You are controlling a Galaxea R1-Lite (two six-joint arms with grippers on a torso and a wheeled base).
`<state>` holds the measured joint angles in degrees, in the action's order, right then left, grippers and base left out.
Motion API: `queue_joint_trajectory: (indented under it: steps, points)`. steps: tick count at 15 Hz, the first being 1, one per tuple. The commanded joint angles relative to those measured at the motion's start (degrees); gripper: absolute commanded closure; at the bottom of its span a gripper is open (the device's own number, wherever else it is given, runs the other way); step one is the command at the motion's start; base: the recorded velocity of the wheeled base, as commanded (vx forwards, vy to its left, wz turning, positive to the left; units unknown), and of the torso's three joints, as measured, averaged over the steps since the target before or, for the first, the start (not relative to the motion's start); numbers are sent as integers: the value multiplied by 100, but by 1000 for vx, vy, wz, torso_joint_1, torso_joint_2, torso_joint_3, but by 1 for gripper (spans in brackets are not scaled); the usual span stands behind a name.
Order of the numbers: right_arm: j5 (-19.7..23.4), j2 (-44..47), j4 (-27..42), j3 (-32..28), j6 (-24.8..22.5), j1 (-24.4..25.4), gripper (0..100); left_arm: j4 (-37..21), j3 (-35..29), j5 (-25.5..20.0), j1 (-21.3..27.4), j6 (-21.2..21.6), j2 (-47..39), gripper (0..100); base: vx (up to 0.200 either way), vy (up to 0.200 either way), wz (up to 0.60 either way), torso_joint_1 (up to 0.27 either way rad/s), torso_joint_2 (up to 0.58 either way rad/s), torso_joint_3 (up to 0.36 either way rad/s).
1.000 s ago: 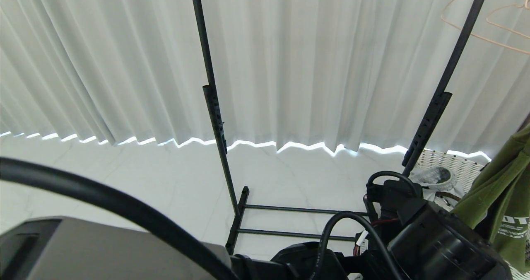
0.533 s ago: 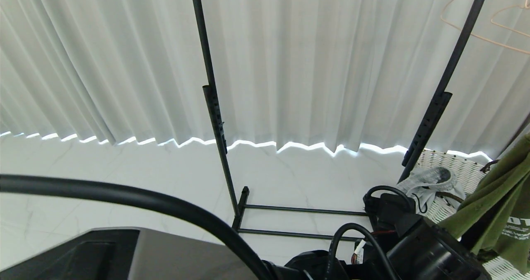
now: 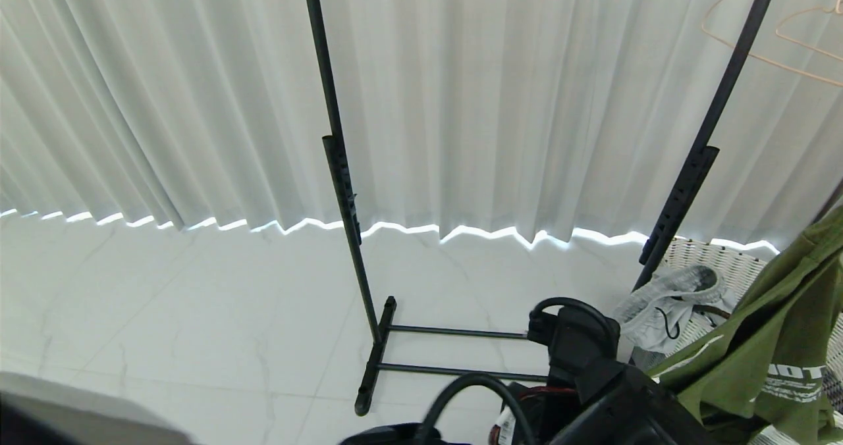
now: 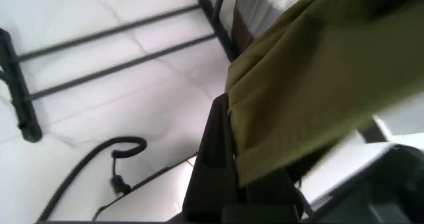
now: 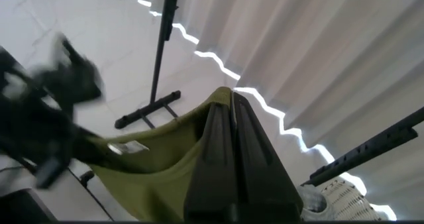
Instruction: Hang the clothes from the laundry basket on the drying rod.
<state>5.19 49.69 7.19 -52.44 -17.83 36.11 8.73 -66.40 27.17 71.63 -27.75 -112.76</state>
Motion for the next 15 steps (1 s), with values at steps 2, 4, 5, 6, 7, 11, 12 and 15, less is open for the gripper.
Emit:
queue_joint_trajectory:
  steps: [2,4,5,6,7,11,12,15]
  points:
    - [-1,190,-7,68,-9,1,100,-1224,672,51,123,235,2768,100,0,0,0,0,0,0]
    - [-1,217,-16,59,-62,10,100,-1690,664,104,123,287,3472,100,0,0,0,0,0,0]
    - [-10,173,-16,32,-89,1,100,-1725,681,174,53,419,3709,100,0,0,0,0,0,0]
    - [-10,138,-25,-11,-124,10,100,-1796,699,412,-123,727,3832,100,0,0,0,0,0,0]
    - [8,129,-16,-170,-220,10,100,-1796,690,746,-501,1245,3867,100,0,0,0,0,0,0]
    - [26,551,-25,-829,-300,45,100,-1761,-435,781,-1178,2555,3973,100,0,0,0,0,0,0]
    - [17,691,-25,-1093,-291,45,100,-1761,-866,702,-1292,2731,3920,100,0,0,0,0,0,0]
    - [17,1069,-7,-1892,-335,45,100,-1796,-1569,684,-1652,3144,3797,100,0,0,0,0,0,0]
